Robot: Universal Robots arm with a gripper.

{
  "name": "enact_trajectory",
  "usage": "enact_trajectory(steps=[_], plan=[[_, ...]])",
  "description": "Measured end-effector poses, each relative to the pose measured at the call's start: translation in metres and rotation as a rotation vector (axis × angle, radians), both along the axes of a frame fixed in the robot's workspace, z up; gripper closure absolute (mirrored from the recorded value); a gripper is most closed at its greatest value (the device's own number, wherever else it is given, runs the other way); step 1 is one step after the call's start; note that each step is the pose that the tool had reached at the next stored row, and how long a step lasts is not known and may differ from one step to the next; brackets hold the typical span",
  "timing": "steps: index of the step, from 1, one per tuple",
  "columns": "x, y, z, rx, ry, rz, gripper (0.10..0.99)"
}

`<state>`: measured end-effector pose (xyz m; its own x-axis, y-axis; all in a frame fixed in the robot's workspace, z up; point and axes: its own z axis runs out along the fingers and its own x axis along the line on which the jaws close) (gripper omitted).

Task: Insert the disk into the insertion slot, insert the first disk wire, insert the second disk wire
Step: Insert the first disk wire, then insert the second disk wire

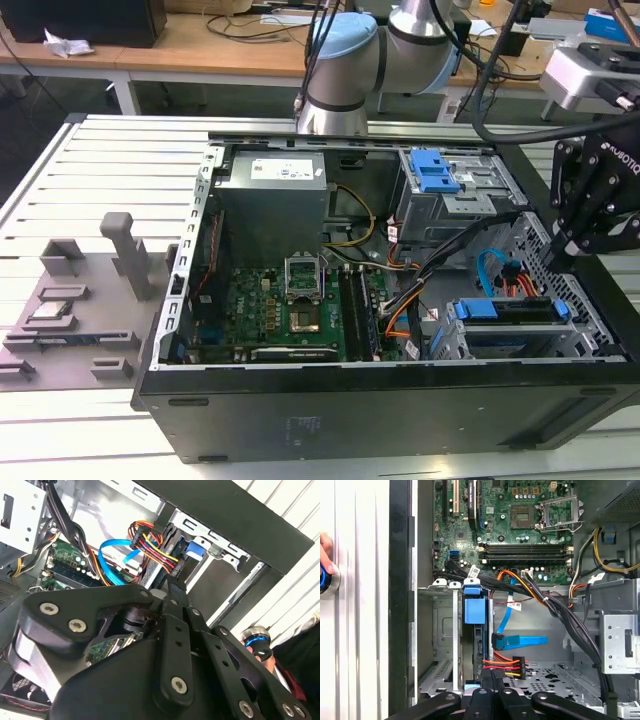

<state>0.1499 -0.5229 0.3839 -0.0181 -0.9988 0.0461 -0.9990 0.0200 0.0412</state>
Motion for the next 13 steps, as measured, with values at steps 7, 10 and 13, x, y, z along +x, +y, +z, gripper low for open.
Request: enact_trajectory(steps=[7, 10, 13], plan=[[0.0000, 0.0000, 0.0004, 0.000, 0.0000, 0.000, 0.973], [0.0000, 0.0003, 0.0006, -0.001, -0.0001, 0.000, 0.847], [-0.0039, 0.0054, -0.0046, 0.000, 0.0000, 0.000, 0.847]])
